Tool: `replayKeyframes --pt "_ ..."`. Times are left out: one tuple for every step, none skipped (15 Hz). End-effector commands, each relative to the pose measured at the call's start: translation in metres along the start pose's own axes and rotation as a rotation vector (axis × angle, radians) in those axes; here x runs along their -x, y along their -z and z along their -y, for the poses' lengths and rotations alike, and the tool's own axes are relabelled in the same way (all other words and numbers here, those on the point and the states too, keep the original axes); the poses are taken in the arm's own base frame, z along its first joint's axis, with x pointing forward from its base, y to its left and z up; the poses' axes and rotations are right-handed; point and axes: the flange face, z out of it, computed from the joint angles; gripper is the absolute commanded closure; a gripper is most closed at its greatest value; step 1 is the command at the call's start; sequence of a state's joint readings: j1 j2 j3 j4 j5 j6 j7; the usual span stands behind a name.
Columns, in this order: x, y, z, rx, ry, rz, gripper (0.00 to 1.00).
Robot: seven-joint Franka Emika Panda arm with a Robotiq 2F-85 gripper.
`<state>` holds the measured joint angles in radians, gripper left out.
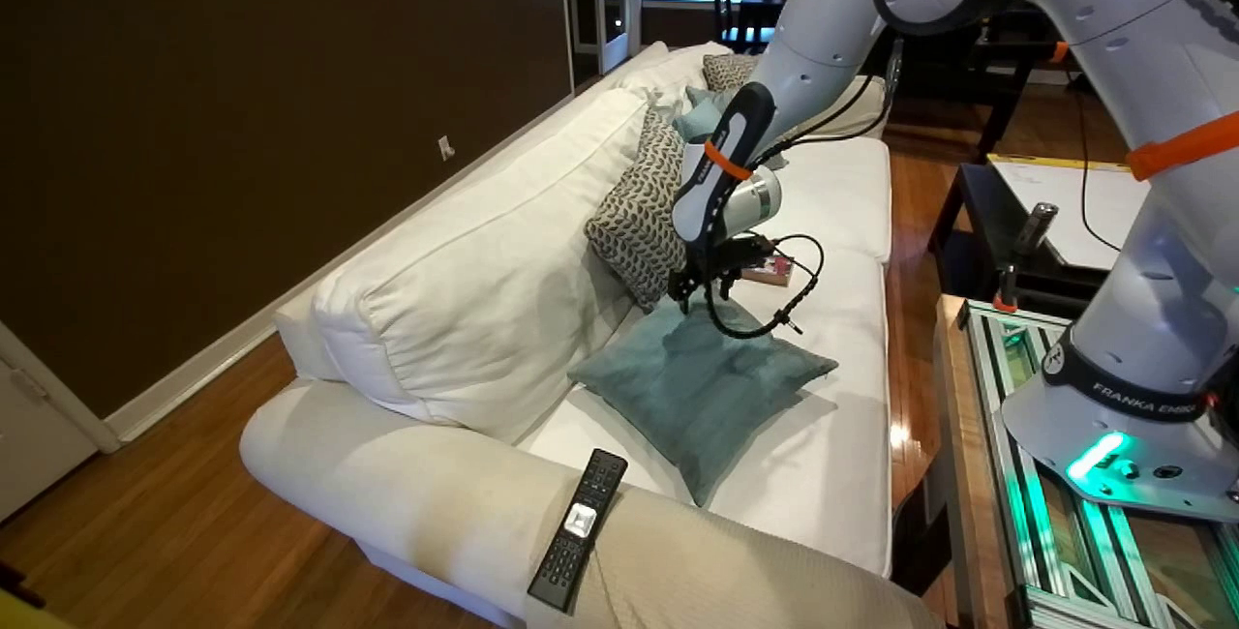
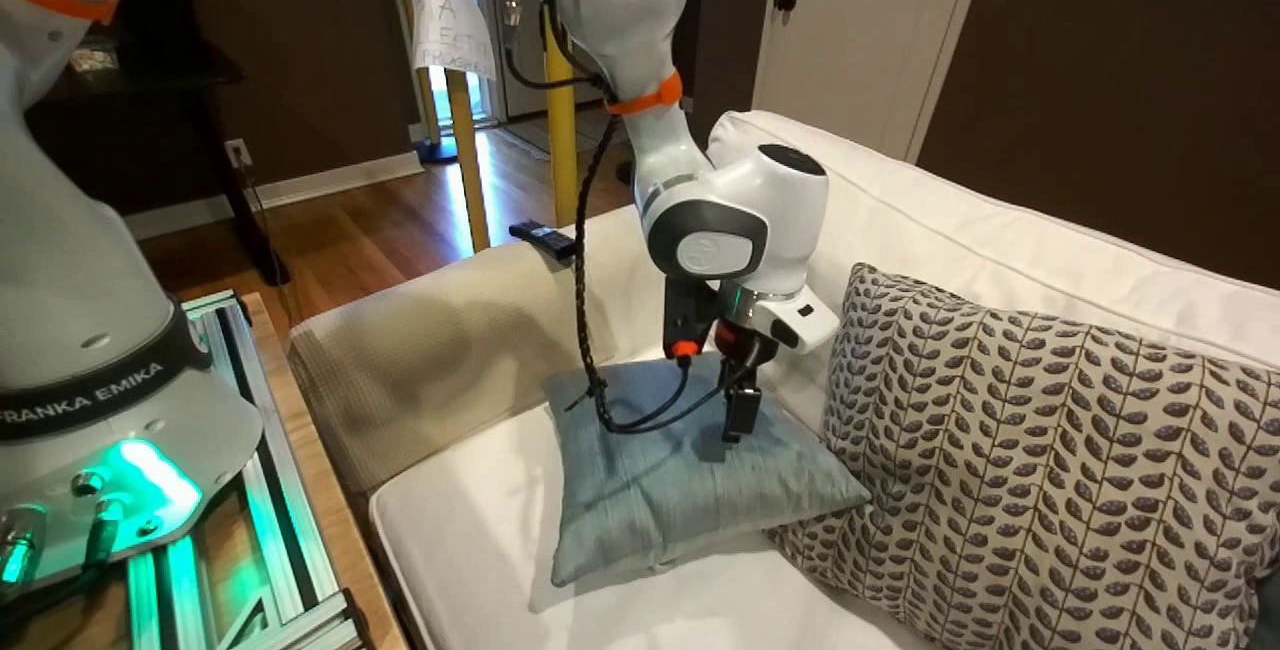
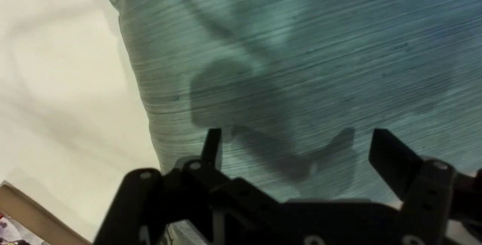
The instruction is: Put the remote on the blue towel
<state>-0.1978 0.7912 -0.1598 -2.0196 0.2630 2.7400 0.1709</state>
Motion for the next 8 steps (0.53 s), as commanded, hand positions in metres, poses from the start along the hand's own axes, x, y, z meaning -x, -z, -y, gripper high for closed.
replayKeyframes --pt "-0.02 -0.027 0.008 0.023 0.003 -0.012 0.0" --pt "-0.024 -0.031 0.01 0.029 0.006 -0.016 0.0" --pt "-0.028 -0.036 0.013 0.031 0.005 -0.017 0.0" --pt "-0.031 -0.041 0.015 0.033 0.005 -0.016 0.0" --pt "-0.033 -0.046 0.016 0.035 0.002 -0.011 0.25" --pt "-0.034 -0.052 0.018 0.034 0.001 -0.007 0.27" --pt "-0.035 -0.057 0.019 0.036 0.0 -0.003 0.34" --pt "-0.035 -0.061 0.02 0.037 0.0 0.006 0.42"
